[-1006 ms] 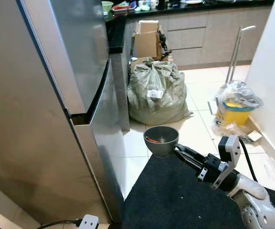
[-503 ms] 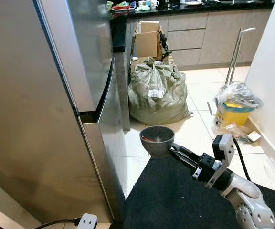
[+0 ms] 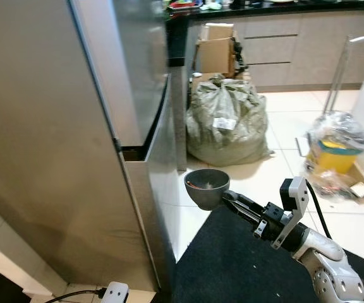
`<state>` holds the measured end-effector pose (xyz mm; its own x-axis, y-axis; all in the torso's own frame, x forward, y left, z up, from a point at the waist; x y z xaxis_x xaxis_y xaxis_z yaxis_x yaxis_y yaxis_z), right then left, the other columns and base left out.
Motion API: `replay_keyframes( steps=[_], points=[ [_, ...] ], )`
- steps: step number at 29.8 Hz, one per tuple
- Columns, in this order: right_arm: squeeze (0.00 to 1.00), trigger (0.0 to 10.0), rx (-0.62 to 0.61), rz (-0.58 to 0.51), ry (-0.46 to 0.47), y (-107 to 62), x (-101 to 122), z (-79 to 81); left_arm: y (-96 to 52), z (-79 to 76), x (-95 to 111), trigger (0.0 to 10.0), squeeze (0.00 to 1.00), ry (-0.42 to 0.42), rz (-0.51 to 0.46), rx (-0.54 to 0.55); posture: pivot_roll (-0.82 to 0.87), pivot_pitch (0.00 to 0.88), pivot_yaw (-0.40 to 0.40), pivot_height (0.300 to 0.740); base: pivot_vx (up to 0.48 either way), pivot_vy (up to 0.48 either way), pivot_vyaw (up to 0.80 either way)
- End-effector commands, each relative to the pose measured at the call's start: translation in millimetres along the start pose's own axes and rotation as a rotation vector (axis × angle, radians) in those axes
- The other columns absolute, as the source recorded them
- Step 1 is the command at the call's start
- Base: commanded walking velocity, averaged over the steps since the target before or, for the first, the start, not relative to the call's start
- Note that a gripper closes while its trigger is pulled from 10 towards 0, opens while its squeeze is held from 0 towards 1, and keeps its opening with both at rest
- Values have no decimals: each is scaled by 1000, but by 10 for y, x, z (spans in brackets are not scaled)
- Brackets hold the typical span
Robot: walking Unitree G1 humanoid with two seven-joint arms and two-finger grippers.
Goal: Restocking fridge
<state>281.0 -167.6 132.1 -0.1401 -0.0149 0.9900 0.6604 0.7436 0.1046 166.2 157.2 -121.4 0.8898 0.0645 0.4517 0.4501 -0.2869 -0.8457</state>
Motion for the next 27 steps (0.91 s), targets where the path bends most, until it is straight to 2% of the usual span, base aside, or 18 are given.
replay_keyframes(
  steps=[1, 14, 27],
  points=[
    [0, 10000, -4, -11, 13, 11, 25, -14, -20, 56, -12, 10000, 0, 4, 6, 14, -137, 15, 77, 740, 0, 0, 744],
    [0, 10000, -12, -11, 15, 12, 20, -25, -20, 52, -10, 10000, 0, 9, 10, 8, -136, 13, 76, 740, 0, 0, 751],
    [0, 10000, -38, -15, 8, 38, 29, -61, -24, 43, -51, 10000, 0, 19, 29, -7, -133, 11, 75, 740, 0, -365, 0]
  ],
)
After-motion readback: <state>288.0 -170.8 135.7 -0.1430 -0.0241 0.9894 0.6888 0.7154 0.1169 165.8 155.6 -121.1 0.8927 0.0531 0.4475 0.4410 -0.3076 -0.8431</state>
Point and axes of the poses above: a point about 5 cm out from each wrist's last joint towards the gripper, its own y axis pointing out of the wrist towards the gripper, its own x axis along the axis of the wrist's last joint, z = x × y, the point moved 3 cm from there along y, pointing out of the wrist towards the gripper, and after that the axes turned 10 degrees about -y, right-handed, at the moved point
